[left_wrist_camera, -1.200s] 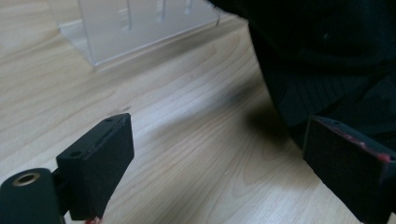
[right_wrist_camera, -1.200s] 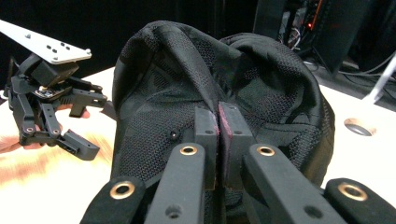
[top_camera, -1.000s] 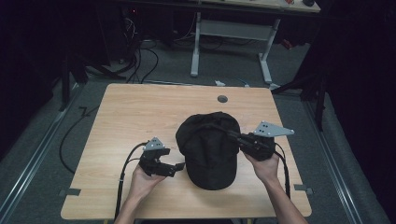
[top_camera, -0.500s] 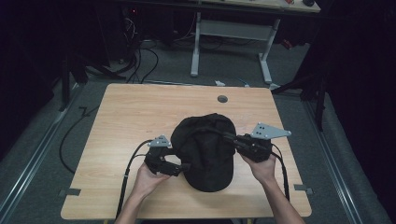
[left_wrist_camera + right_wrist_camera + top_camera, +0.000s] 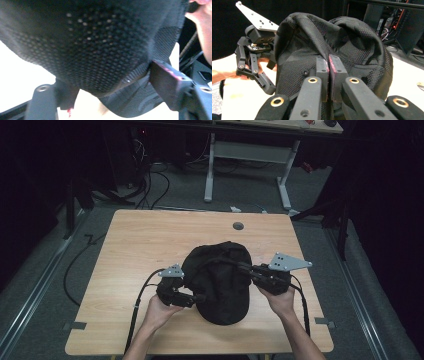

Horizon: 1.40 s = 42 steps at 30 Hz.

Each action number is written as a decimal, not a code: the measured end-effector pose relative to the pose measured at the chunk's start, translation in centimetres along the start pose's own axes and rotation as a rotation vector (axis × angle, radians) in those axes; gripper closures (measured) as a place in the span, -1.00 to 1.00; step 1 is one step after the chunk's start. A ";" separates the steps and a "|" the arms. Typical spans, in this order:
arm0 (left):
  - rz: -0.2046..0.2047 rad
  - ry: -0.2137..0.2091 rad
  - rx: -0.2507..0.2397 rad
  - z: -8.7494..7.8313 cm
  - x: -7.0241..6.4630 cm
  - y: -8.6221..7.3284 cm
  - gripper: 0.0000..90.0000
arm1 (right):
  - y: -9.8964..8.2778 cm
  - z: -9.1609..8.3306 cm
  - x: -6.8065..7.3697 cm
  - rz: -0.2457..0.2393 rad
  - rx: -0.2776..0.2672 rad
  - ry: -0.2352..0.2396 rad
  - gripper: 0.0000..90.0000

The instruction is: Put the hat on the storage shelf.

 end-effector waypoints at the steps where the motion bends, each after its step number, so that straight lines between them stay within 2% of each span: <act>1: 0.001 0.001 0.004 -0.1 0.0 -0.1 -0.29 | 0.0 0.0 0.0 -0.002 -0.001 -0.004 0.94; 5: 0.016 -0.005 0.027 -0.3 -0.3 -0.5 -0.18 | -0.1 0.1 -0.3 -0.005 0.001 -0.015 0.94; 11: 0.058 -0.043 0.072 -0.8 -1.1 -1.6 0.15 | -0.2 -0.2 -0.9 -0.010 0.005 -0.053 0.94; 16: 0.073 -0.048 0.090 -1.0 -1.1 -2.0 0.21 | -0.5 0.1 -1.1 -0.014 0.025 -0.068 0.94; 22: 0.097 -0.086 0.090 -1.8 -2.0 -2.2 0.44 | -0.8 0.5 -1.7 -0.014 0.021 -0.085 0.93; 27: 0.095 -0.097 0.082 -2.3 -2.3 -2.0 0.49 | -0.9 1.0 -1.9 -0.007 0.020 -0.080 0.92; 32: 0.088 -0.127 0.059 -2.6 -3.0 -1.7 0.52 | -0.9 1.0 -2.1 0.003 0.009 -0.082 0.87; 33: 0.073 -0.144 0.054 -2.8 -3.3 -1.6 0.53 | -0.9 0.9 -2.2 0.005 0.010 -0.085 0.85; 35: 0.075 -0.148 0.051 -2.8 -3.3 -1.5 0.54 | -0.9 0.8 -2.3 0.007 0.010 -0.085 0.84; 42: 0.089 -0.154 0.019 -3.0 -3.8 -1.3 0.59 | -1.4 0.7 -2.6 0.045 0.037 -0.079 0.61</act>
Point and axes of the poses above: each handheld gripper's, and its own axes: z roughly forward along the jaws, y roughly out of its top, x roughly to its left, the point moved 10 cm from there along z, roughly forward along the jaws, and after that the axes turned 14 degrees about -z, right-handed, at the moved point
